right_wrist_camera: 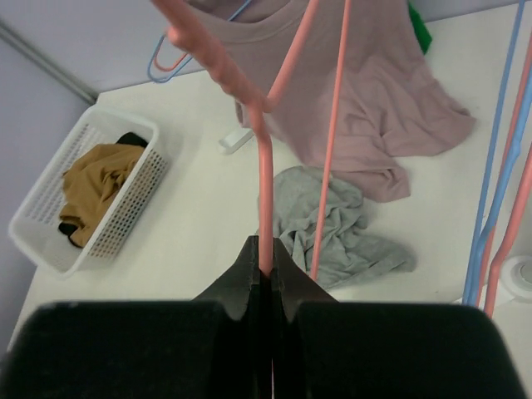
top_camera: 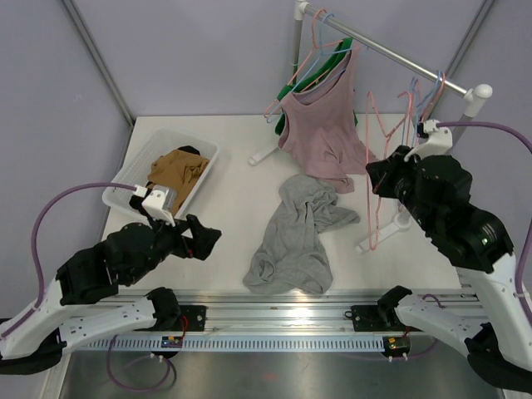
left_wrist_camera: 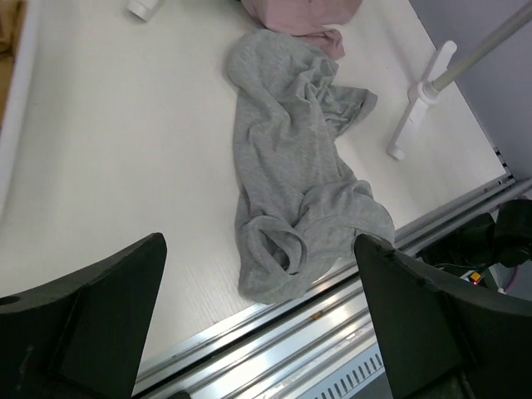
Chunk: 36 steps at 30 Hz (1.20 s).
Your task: Remove the tank top from the hanger
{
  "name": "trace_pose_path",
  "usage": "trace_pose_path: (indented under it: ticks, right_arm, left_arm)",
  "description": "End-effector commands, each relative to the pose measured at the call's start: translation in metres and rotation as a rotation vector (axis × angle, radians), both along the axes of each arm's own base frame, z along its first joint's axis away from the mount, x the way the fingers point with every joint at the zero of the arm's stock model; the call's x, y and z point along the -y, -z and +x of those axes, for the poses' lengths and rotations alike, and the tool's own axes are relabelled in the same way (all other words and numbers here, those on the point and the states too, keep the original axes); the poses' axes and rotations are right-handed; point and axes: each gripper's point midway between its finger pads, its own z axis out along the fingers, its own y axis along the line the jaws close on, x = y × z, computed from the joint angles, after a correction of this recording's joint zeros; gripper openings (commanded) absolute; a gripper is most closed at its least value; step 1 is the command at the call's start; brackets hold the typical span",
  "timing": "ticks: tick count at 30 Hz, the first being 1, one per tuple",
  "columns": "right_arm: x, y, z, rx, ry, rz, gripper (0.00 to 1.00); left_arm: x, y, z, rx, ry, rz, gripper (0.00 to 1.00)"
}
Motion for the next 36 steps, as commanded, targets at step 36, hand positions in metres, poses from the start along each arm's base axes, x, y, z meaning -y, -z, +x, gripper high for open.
trace_pose_path:
  ticks: [36]
  right_arm:
    - [0.095,0.004,0.122,-0.078,0.614,-0.114,0.0]
  left_arm:
    - [-0.065,0.017,0.002,0.085,-0.192,-0.027,0.99]
